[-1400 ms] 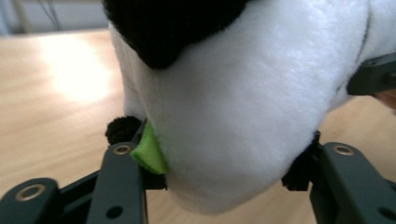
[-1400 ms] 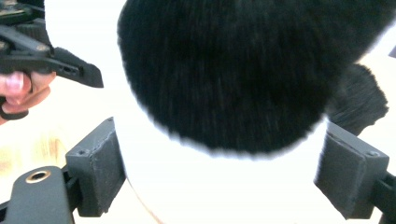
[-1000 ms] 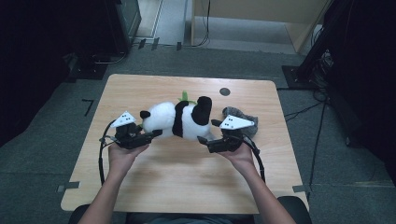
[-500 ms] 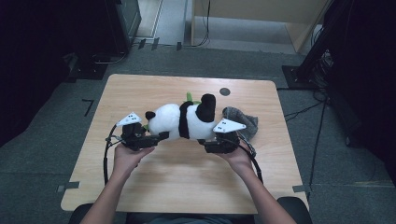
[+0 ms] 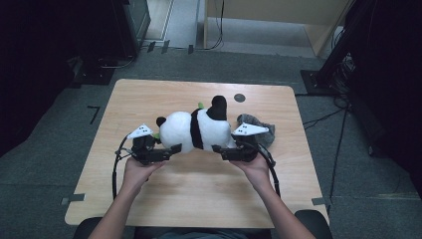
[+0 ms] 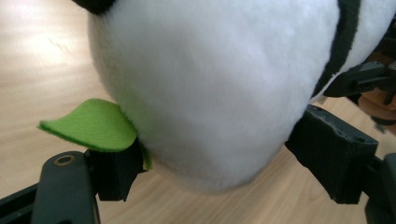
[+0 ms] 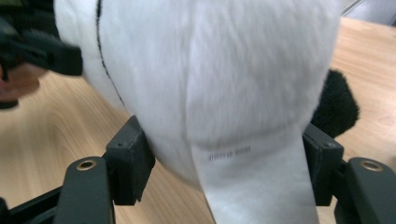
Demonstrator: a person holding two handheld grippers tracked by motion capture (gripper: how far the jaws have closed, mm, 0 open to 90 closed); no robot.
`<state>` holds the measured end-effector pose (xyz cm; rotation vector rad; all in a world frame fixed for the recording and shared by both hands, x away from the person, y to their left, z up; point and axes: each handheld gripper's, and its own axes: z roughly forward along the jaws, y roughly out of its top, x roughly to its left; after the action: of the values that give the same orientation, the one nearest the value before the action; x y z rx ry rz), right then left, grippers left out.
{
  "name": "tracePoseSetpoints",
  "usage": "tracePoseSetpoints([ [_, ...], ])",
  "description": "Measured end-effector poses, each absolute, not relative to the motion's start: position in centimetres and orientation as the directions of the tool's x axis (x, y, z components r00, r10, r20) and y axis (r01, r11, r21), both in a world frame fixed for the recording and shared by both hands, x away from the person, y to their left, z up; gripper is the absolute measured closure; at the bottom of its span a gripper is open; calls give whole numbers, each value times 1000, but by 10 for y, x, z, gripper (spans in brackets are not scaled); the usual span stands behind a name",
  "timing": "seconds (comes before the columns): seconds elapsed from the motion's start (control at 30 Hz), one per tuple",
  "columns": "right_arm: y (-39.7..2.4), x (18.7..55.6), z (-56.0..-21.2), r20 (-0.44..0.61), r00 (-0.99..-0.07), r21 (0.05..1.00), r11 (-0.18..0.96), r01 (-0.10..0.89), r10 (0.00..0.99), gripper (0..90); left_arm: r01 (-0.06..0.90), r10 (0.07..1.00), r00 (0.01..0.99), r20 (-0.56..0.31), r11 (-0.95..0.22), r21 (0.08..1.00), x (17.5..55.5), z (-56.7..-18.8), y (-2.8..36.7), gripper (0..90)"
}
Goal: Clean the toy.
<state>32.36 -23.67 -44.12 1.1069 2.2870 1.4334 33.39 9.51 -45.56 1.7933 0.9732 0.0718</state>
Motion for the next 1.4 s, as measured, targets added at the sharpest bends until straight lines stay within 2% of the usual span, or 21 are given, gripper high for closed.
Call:
tracePoseSetpoints([
  [0.17,-238,324,-442,243,-659,819,213,532,712,316,597,652,652,-388,-126,792,334,-457,94,198],
  [0.33,-238,322,-438,225,-658,831,211,515,718,295,641,622,634,-460,-90,762,339,-461,98,198],
  [0.77,-232,321,-438,247,-651,798,230,556,718,274,681,653,589,-476,-84,727,340,-464,104,185],
  [1.2,-228,318,-429,232,-654,813,225,536,720,271,695,651,577,-494,-75,715,336,-462,105,181],
  [1.33,-229,320,-427,339,-622,783,156,603,706,263,702,635,569,-523,-43,711,335,-458,107,181],
  [1.4,-230,320,-426,313,-630,793,170,585,711,266,696,644,571,-508,-51,717,336,-460,106,181],
])
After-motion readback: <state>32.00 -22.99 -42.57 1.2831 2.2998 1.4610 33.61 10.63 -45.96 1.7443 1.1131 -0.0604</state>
